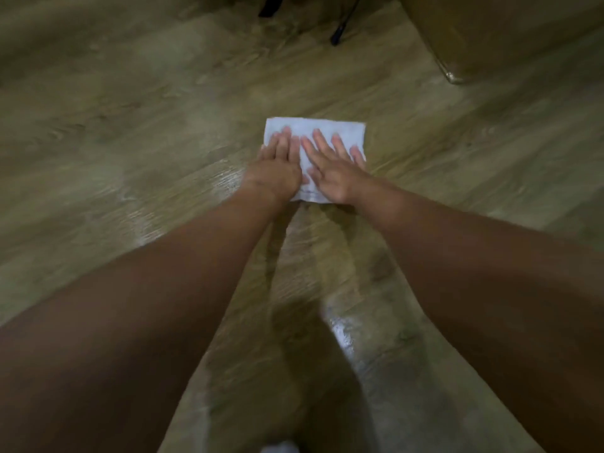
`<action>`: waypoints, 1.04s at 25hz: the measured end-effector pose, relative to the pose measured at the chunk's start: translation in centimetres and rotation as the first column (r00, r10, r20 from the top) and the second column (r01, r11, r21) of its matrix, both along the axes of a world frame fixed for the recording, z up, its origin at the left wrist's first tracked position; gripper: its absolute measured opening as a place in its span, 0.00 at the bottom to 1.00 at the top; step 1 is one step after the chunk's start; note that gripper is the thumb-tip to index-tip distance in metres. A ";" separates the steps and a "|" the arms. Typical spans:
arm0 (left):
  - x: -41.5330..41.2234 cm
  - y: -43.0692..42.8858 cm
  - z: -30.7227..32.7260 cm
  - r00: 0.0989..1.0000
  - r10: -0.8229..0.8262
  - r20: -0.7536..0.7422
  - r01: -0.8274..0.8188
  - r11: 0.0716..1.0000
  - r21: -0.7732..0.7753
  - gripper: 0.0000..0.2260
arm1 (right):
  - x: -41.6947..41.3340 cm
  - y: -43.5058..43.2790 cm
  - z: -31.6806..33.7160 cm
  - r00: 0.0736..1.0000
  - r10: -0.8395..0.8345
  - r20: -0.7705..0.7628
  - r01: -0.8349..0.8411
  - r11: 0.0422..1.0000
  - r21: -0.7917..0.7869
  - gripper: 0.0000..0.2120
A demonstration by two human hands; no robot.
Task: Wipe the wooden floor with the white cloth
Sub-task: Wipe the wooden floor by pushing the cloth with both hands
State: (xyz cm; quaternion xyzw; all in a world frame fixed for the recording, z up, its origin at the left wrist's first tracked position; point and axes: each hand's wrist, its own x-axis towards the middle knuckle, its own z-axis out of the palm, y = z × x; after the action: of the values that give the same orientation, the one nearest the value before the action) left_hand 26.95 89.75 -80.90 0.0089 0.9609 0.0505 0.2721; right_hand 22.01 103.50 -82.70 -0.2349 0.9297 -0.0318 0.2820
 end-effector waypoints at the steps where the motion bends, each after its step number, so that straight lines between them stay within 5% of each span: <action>1: -2.1 -0.1 -0.3 0.999 0.051 -0.005 -0.051 0.998 0.024 0.30 | -2.1 -0.5 -0.4 0.999 0.007 -0.035 -0.007 1.000 -0.002 0.25; 6: -5.2 0.5 0.6 0.984 0.177 0.010 -0.177 0.980 0.092 0.28 | -3.3 -0.2 0.0 0.992 -0.048 -0.120 0.031 0.990 -0.140 0.23; 10: 3.7 5.2 0.8 0.991 -0.135 -0.012 0.136 0.989 0.054 0.26 | 7.5 6.3 1.1 0.992 -0.083 -0.093 0.066 0.982 -0.175 0.23; 12: 6.1 6.3 -0.1 0.985 -0.167 -0.036 0.170 0.980 0.104 0.27 | 9.0 8.7 1.2 0.998 -0.048 -0.045 0.037 0.977 -0.208 0.23; 16: -1.5 6.2 -1.1 0.981 -0.025 -0.195 0.039 0.997 0.069 0.29 | -0.5 7.2 -0.9 0.982 -0.101 -0.161 0.071 0.981 -0.183 0.23; 21: -11.0 7.0 -0.3 0.996 0.002 -0.084 -0.005 0.999 -0.033 0.29 | -10.1 6.5 -0.9 0.981 -0.086 -0.174 0.055 0.982 -0.179 0.22; 26: 1.4 13.1 -1.5 0.972 -0.167 -0.163 0.181 0.981 0.074 0.27 | 4.0 14.1 -0.7 0.956 -0.158 -0.246 0.119 0.979 -0.168 0.23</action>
State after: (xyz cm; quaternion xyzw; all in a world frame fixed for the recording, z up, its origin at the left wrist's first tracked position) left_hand 28.35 102.81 -82.44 0.1090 0.9716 0.0681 0.1988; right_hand 26.00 117.62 -83.42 -0.1919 0.9675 -0.0912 0.1372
